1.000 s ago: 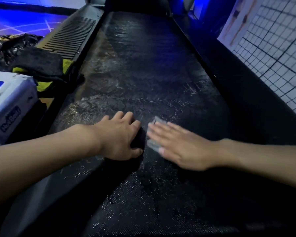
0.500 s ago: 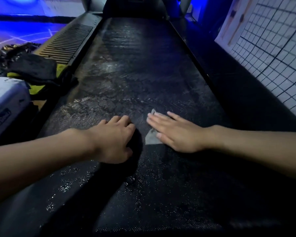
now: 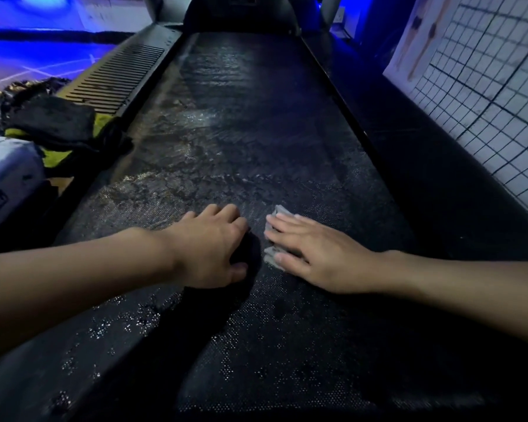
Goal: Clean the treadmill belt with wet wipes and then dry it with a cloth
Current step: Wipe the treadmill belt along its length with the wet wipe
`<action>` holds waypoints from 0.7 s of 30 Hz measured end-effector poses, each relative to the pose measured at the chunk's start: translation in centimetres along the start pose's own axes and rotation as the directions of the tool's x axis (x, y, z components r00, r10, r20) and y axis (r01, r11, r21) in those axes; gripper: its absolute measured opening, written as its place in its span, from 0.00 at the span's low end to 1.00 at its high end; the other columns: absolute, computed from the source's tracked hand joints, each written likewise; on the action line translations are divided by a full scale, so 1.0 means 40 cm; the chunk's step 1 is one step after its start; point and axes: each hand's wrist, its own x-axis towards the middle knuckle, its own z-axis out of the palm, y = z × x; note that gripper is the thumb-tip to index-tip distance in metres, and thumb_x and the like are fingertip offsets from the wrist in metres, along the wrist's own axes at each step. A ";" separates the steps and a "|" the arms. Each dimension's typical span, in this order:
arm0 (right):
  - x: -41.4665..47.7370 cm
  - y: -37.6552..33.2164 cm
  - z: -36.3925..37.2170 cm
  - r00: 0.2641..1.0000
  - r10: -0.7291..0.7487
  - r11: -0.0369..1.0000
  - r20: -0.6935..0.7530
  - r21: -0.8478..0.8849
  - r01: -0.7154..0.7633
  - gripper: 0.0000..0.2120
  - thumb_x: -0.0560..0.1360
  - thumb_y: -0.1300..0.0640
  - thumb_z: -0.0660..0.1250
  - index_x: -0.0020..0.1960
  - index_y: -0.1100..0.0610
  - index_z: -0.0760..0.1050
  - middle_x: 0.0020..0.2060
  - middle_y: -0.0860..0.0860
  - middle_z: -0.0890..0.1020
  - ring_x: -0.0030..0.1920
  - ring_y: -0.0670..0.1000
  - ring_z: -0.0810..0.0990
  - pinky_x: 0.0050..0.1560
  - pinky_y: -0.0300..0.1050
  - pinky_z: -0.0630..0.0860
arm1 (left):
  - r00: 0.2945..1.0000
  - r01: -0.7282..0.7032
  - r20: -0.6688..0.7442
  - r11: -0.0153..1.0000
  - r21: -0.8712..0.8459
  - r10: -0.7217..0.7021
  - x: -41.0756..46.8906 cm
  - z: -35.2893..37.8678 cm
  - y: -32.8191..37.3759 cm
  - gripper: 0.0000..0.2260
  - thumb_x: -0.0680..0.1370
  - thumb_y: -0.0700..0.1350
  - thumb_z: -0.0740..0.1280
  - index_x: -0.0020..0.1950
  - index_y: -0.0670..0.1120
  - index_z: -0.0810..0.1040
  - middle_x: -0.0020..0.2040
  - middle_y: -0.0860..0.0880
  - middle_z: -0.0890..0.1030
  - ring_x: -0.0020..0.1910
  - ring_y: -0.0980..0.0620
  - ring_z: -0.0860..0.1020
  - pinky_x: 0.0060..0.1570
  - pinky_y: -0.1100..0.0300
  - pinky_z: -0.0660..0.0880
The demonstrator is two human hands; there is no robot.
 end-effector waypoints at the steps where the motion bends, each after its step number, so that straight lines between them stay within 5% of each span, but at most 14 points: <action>1: 0.012 -0.004 0.002 0.999 0.035 0.999 -0.006 -0.010 -0.035 0.30 0.84 0.43 0.48 0.81 0.54 0.47 0.81 0.48 0.45 0.78 0.42 0.38 0.79 0.43 0.40 | 1.000 0.003 -0.002 1.000 0.008 -0.003 0.000 -0.002 0.003 0.30 0.73 0.64 0.63 0.70 0.50 0.64 0.65 0.50 0.64 0.67 0.47 0.64 0.64 0.45 0.68; 6: -0.019 -0.006 -0.001 0.984 -0.114 0.983 0.136 -0.125 0.131 0.28 0.85 0.47 0.43 0.80 0.54 0.37 0.78 0.46 0.36 0.77 0.43 0.33 0.77 0.44 0.34 | 1.000 0.013 0.004 0.999 0.037 -0.013 0.004 -0.006 0.016 0.27 0.73 0.63 0.62 0.66 0.49 0.64 0.63 0.49 0.64 0.66 0.46 0.64 0.64 0.44 0.68; 10: 0.025 0.057 -0.041 0.994 0.053 0.981 0.092 -0.192 -0.035 0.27 0.85 0.49 0.43 0.81 0.54 0.38 0.80 0.49 0.38 0.77 0.44 0.33 0.78 0.48 0.37 | 1.000 -0.005 -0.026 1.000 0.005 0.005 0.001 0.000 0.017 0.30 0.74 0.62 0.62 0.71 0.51 0.61 0.68 0.50 0.61 0.70 0.48 0.62 0.66 0.44 0.66; 14: -0.036 0.034 -0.010 0.978 -0.140 0.971 0.157 -0.170 0.167 0.27 0.85 0.49 0.44 0.80 0.52 0.37 0.78 0.45 0.35 0.76 0.41 0.31 0.76 0.41 0.32 | 0.996 -0.073 -0.044 0.997 -0.003 0.073 0.005 0.011 0.022 0.29 0.74 0.59 0.61 0.73 0.51 0.61 0.73 0.53 0.59 0.73 0.51 0.59 0.66 0.42 0.65; 19: -0.008 0.093 -0.046 0.994 0.059 0.983 0.097 -0.178 -0.041 0.27 0.85 0.49 0.43 0.81 0.53 0.38 0.79 0.47 0.38 0.77 0.43 0.32 0.78 0.49 0.37 | 0.991 -0.089 -0.098 0.996 0.008 0.090 0.009 0.014 0.020 0.29 0.73 0.60 0.61 0.71 0.51 0.63 0.71 0.54 0.61 0.71 0.51 0.61 0.64 0.44 0.67; 21: -0.050 0.075 -0.022 0.989 -0.051 0.984 0.138 -0.160 0.073 0.28 0.85 0.48 0.44 0.80 0.52 0.37 0.78 0.45 0.36 0.76 0.41 0.31 0.76 0.42 0.32 | 0.986 -0.130 -0.105 0.991 0.017 0.131 0.014 0.014 0.024 0.28 0.73 0.58 0.61 0.71 0.51 0.63 0.71 0.54 0.63 0.70 0.51 0.62 0.65 0.47 0.66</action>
